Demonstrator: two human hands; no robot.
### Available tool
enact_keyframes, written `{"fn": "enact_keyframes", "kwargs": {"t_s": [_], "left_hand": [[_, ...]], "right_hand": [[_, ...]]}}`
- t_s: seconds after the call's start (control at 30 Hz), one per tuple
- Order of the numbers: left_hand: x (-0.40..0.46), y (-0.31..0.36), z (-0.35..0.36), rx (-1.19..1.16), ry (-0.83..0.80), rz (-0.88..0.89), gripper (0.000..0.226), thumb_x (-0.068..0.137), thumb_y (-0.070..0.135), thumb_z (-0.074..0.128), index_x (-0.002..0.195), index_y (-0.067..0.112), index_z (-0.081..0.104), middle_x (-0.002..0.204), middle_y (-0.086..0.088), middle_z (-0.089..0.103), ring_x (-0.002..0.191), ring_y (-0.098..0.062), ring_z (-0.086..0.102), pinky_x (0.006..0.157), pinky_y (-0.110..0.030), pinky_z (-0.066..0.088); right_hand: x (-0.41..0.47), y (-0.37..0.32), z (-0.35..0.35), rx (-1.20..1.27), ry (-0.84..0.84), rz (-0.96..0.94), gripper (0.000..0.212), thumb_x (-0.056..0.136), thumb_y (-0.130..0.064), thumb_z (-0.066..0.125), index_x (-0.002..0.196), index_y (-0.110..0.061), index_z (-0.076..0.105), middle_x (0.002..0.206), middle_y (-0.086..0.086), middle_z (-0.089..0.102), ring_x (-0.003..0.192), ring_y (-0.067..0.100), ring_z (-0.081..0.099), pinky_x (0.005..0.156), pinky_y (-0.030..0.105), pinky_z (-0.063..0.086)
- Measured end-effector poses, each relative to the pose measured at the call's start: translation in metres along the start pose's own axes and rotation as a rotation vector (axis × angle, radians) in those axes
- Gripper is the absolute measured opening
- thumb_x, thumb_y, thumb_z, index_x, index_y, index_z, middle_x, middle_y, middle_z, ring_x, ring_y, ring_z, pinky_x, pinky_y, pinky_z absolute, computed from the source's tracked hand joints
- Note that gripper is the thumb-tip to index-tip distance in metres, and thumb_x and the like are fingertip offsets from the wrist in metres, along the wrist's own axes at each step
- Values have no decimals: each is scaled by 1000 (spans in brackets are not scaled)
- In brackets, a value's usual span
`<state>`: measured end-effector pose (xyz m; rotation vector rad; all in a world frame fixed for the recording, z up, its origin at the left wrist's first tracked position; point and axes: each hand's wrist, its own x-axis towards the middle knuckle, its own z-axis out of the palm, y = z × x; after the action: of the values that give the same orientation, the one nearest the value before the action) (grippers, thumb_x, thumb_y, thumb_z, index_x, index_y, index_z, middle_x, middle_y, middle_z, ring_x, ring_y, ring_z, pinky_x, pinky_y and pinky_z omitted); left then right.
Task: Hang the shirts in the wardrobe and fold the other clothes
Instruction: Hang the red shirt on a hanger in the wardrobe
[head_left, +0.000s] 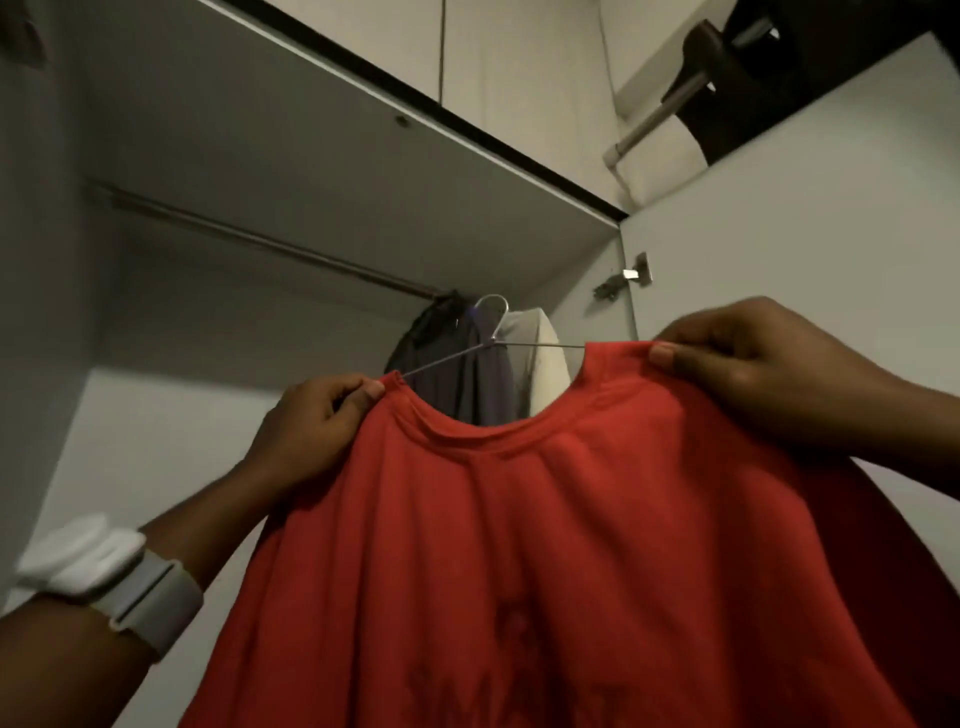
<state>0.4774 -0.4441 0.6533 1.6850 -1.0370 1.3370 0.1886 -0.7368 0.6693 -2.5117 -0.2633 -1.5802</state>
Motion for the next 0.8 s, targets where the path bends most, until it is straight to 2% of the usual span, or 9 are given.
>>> {"fn": "enact_keyframes", "kwargs": {"t_s": [0.1, 0.17, 0.23, 0.33, 0.4, 0.47, 0.57, 0.73, 0.8], "left_hand": [[60, -45, -11, 173, 15, -36, 48, 91, 68, 45, 98, 30, 75, 90, 10, 74, 87, -20, 70, 76, -36, 54], [98, -73, -20, 269, 36, -26, 44, 93, 60, 56, 114, 26, 74, 115, -4, 73, 108, -29, 67, 89, -37, 51], [129, -95, -30, 403, 66, -42, 54, 92, 57, 59, 129, 19, 68, 133, -15, 63, 125, -38, 58, 105, -46, 47], [166, -122, -47, 599, 102, -44, 66, 85, 47, 67, 143, 16, 55, 152, -18, 45, 140, -41, 42, 113, -56, 38], [180, -132, -55, 739, 63, 7, 76, 83, 42, 70, 151, 17, 46, 162, -16, 31, 150, -38, 28, 117, -57, 32], [193, -150, -64, 852, 19, 20, 86, 85, 40, 73, 158, 19, 34, 169, -12, 18, 156, -35, 16, 120, -56, 29], [209, -169, -77, 885, -7, -37, 97, 85, 41, 74, 163, 22, 20, 173, -6, 4, 159, -33, 6, 122, -54, 25], [230, -199, -104, 977, -74, -133, 109, 86, 46, 75, 165, 18, 4, 174, -7, -2, 159, -37, 0, 128, -50, 17], [233, -205, -110, 1013, -106, -134, 113, 85, 46, 77, 165, 17, 4, 174, -6, -4, 159, -36, -1, 128, -48, 17]], "right_hand": [[73, -18, 36, -118, 82, -44, 23, 103, -32, 60, 95, -22, 80, 88, -4, 77, 83, 12, 70, 81, 37, 55], [114, -32, 58, -193, 126, -52, 22, 103, -34, 60, 99, -22, 78, 95, 1, 76, 91, 21, 70, 85, 39, 56], [150, -44, 80, -257, 162, -72, 21, 102, -34, 59, 101, -22, 77, 103, 6, 75, 99, 27, 69, 88, 40, 56], [206, -60, 119, -307, 202, -31, 22, 100, -29, 57, 103, -17, 74, 109, 12, 72, 104, 35, 67, 79, 35, 50], [237, -66, 140, -318, 214, -3, 21, 95, -25, 55, 99, -12, 71, 108, 16, 71, 102, 38, 67, 79, 36, 51], [266, -73, 164, -320, 241, 2, 19, 93, -23, 55, 100, -11, 68, 111, 19, 69, 103, 40, 67, 79, 36, 49], [295, -80, 188, -326, 248, 34, 19, 96, -20, 56, 109, -12, 67, 122, 20, 66, 110, 41, 65, 79, 36, 44], [328, -84, 219, -300, 241, 84, 24, 98, -16, 58, 119, -5, 65, 130, 20, 63, 117, 40, 62, 80, 35, 42], [336, -81, 229, -294, 220, 96, 26, 99, -17, 59, 121, -4, 65, 131, 21, 63, 118, 39, 62, 80, 34, 42]]}}
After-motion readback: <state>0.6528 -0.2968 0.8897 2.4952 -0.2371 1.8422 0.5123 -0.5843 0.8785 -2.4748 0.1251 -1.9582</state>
